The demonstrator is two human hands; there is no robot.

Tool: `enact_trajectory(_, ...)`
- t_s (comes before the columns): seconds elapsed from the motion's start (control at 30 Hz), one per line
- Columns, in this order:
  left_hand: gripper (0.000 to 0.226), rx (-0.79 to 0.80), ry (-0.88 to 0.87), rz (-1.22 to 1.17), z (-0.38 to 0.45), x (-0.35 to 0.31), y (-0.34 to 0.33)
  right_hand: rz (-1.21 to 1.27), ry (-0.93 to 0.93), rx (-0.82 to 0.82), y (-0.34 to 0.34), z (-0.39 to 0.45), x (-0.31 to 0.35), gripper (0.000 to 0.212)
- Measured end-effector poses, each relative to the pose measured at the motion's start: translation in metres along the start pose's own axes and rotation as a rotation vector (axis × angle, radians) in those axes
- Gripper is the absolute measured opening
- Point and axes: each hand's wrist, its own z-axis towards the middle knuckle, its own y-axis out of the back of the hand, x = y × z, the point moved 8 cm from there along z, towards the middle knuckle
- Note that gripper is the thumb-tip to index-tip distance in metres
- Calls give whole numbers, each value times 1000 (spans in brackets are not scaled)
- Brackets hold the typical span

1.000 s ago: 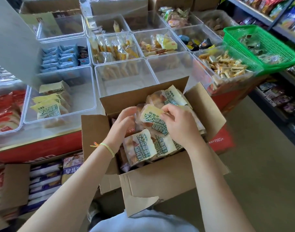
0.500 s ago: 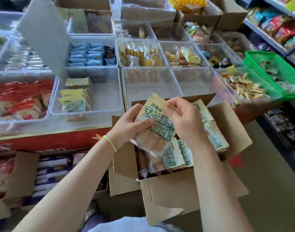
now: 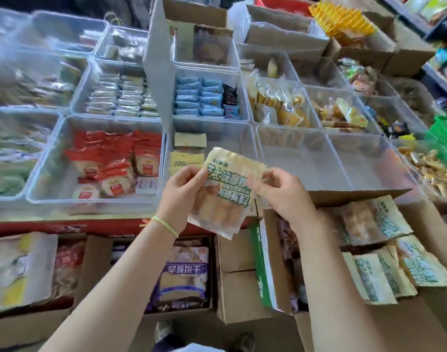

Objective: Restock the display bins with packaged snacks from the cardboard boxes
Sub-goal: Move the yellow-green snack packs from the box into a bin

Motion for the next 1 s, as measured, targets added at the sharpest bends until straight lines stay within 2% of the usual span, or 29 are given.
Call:
enact_trajectory(0.07,16,-20,5,-43,15,-9,20,-13,-59,159,-37,11,5,22)
enact_trajectory(0.17,14,-22,15,-55,34,-15,27,7,-162,164,-60,32,4,19)
enact_trajectory(0.27,16,-42,19,42,60,-9,29,2,-259,202,-65,59,-4,21)
enact_trajectory(0.33,21,-88,-56,282,86,-2,36,-66,-267,168,-60,82,-8,18)
enact_trajectory(0.43,58,-153,-173,750,122,8,50,-176,-232,0,-40,125,-11,13)
enact_trajectory(0.53,89,-50,-220,1233,151,36,60,-145,-254,-88,-36,167,-20,7)
enact_trajectory(0.63,101,74,-206,1508,170,65,69,-73,-314,-77,-54,212,-43,12)
enact_trajectory(0.77,104,72,-270,1552,181,72,69,-29,-333,-52,-78,260,-76,15)
enact_trajectory(0.93,103,43,-300,1556,182,76,70,-126,-294,-78,-87,311,-94,17)
enact_trajectory(1.0,102,35,-298,1560,183,76,70,-177,-274,-74,-97,325,-91,29)
